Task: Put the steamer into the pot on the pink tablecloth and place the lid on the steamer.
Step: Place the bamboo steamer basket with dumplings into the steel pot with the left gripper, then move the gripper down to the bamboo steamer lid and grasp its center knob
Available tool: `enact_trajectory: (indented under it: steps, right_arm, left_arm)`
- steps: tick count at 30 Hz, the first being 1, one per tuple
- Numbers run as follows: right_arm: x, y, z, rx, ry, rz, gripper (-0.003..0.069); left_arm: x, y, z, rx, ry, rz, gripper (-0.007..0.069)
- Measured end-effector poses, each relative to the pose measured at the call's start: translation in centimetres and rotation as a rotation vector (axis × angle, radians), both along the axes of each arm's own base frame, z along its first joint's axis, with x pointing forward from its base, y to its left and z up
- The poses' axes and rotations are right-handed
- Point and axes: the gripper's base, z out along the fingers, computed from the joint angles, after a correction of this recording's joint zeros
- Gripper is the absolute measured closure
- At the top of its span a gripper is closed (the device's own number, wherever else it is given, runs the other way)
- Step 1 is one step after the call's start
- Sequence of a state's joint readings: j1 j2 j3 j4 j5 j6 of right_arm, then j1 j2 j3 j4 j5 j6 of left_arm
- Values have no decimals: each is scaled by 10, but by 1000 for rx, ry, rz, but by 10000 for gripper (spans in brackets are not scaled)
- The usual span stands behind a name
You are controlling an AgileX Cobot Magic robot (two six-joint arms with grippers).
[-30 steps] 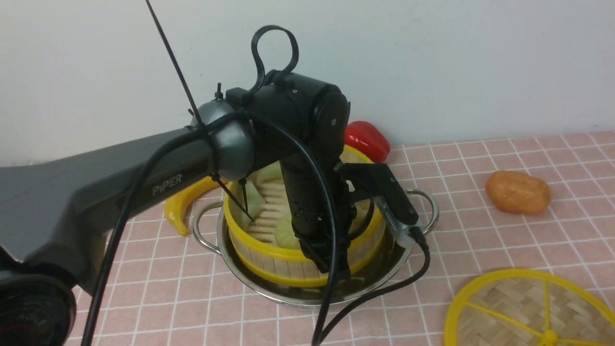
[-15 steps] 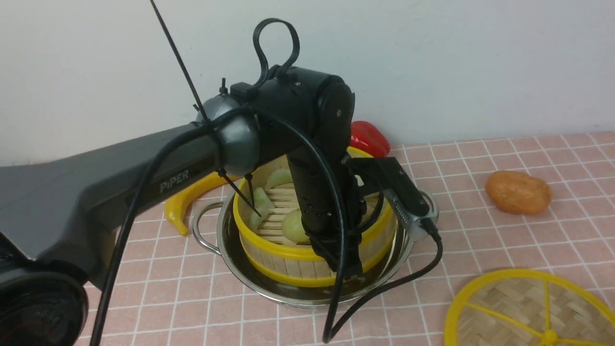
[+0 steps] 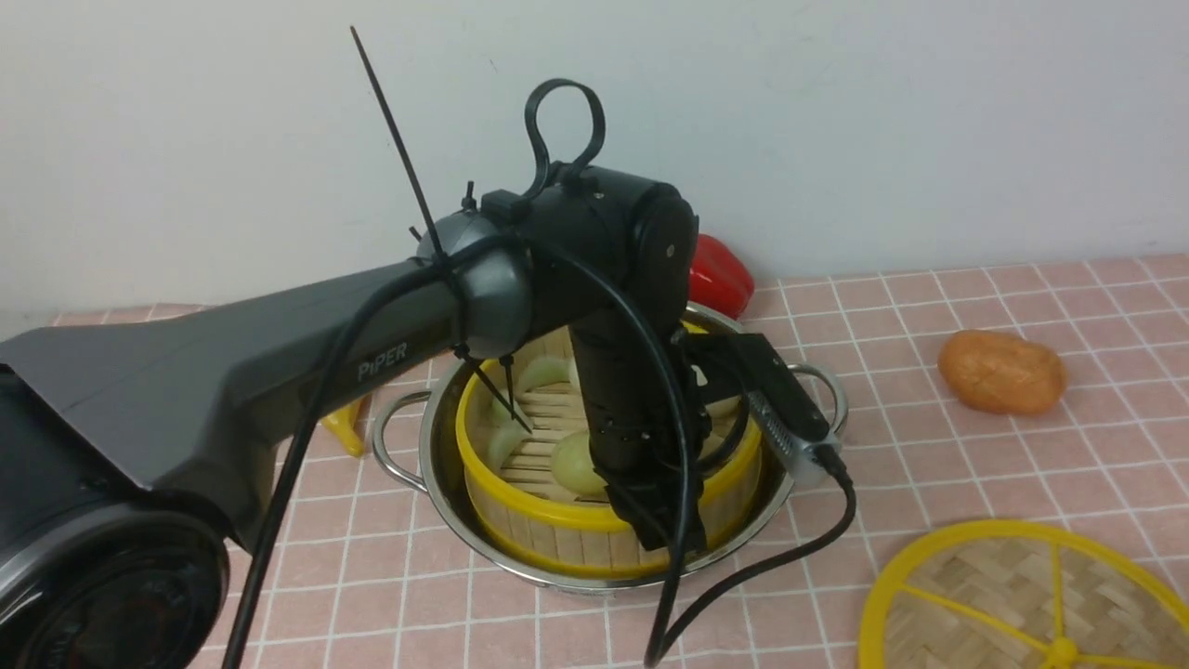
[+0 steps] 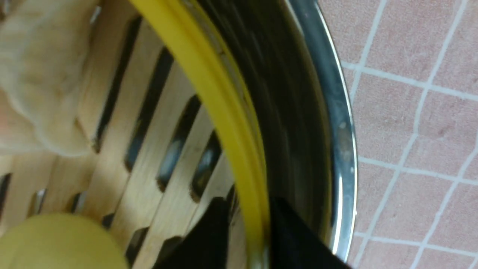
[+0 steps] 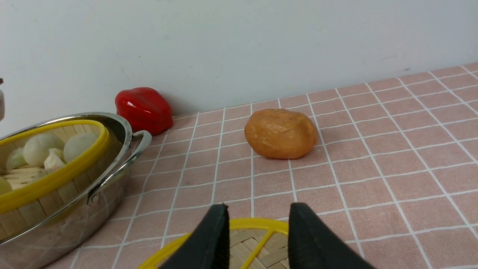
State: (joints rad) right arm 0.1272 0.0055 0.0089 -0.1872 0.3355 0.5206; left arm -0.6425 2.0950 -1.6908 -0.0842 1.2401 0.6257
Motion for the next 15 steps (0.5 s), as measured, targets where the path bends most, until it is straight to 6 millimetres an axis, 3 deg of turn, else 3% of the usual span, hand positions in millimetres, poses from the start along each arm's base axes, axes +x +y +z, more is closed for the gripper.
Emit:
enact_trajectory:
  steps: [2, 6, 9, 12, 15]
  right_arm:
    - [0, 0, 0, 0, 0, 0, 416]
    - [0, 0, 0, 0, 0, 0, 416]
    - [0, 0, 0, 0, 0, 0, 416]
    - [0, 0, 0, 0, 0, 0, 416]
    - [0, 0, 0, 0, 0, 0, 416]
  left_arm:
    - [0, 0, 0, 1, 0, 3, 400]
    - [3, -2, 3, -13, -26, 6, 153]
    - [7, -3, 15, -26, -65, 27, 90]
    - [9, -2, 47, -68, -148, 76, 105]
    - [9, 7, 91, -138, -247, 133, 229]
